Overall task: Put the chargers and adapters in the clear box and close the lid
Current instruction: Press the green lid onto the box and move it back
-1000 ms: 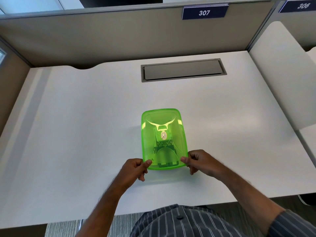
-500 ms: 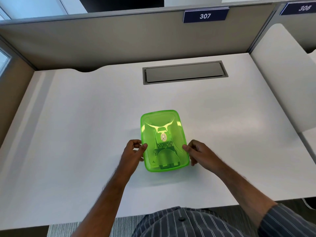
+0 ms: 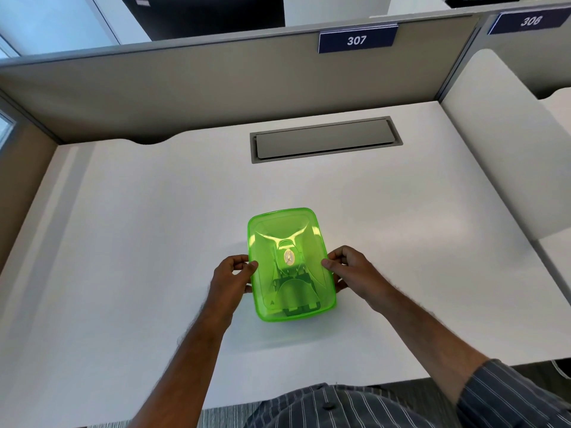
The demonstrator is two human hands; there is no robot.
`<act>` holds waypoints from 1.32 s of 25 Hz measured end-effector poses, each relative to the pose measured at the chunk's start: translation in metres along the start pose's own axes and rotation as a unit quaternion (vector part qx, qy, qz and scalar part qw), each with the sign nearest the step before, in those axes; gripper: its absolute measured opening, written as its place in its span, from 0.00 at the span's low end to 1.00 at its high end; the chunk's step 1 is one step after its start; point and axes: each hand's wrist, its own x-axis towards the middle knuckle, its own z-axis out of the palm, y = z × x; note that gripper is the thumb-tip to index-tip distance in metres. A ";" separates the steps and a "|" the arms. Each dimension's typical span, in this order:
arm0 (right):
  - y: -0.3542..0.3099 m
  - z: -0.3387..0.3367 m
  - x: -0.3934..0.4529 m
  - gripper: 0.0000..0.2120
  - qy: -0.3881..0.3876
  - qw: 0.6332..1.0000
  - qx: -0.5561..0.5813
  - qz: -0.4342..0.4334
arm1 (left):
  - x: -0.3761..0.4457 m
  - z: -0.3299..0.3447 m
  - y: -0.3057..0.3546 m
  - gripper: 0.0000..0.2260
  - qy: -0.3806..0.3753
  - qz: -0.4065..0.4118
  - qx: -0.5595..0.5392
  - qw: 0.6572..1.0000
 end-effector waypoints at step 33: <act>-0.071 -0.152 0.079 0.09 0.003 0.981 -0.155 -0.114 | -0.026 0.160 0.043 0.11 -0.039 -0.105 -0.173 0.979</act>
